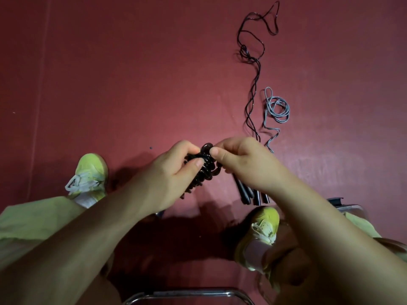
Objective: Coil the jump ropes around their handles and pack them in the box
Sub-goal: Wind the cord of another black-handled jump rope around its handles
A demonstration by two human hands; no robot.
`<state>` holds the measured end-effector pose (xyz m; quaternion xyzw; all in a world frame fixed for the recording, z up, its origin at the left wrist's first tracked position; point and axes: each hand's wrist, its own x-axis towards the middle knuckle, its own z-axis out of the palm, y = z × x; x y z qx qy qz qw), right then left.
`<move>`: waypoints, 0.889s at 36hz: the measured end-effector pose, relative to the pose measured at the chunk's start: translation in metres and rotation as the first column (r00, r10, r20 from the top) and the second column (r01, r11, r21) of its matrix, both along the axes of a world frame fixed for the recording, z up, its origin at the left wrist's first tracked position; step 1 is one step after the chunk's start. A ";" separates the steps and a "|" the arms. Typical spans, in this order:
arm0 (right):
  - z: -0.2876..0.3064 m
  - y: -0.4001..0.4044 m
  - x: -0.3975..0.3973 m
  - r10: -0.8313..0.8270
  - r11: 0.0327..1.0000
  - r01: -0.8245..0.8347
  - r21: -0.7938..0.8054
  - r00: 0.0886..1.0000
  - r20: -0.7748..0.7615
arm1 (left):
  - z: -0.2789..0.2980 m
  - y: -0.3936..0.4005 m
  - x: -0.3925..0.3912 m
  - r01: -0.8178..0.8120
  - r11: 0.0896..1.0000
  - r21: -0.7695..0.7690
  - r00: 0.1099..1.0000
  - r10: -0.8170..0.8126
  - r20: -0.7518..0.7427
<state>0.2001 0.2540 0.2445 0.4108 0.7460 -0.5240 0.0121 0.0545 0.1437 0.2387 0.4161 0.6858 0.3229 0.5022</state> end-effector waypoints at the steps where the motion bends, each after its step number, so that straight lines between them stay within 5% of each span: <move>1: 0.000 -0.002 0.000 0.004 1.000 -0.004 0.003 1.000 0.003 | 0.000 0.000 -0.001 -0.013 1.000 -0.012 1.000 0.013 0.028; 8: -0.012 -0.010 -0.003 -0.223 0.939 0.160 -0.306 0.957 -0.184 | 0.004 -0.004 -0.009 0.031 0.996 -0.081 0.998 -0.027 0.055; 13: -0.015 -0.009 -0.002 -0.176 0.949 0.114 -0.295 0.965 -0.196 | 0.007 -0.008 -0.009 0.071 0.995 -0.064 0.997 -0.071 0.010; 20: -0.012 -0.014 -0.005 -0.289 0.881 0.175 -0.440 0.935 -0.207 | 0.006 -0.012 -0.008 0.158 0.987 0.000 0.984 -0.157 -0.089; 26: -0.015 -0.028 -0.008 -0.371 0.876 0.287 -0.387 0.915 -0.160 | 0.003 -0.017 -0.008 0.202 0.979 0.006 0.968 -0.199 -0.151; 32: 0.007 -0.020 -0.008 -0.465 0.826 0.340 -0.449 0.862 -0.203 | 0.009 -0.004 -0.003 0.018 0.997 0.075 0.999 -0.020 0.030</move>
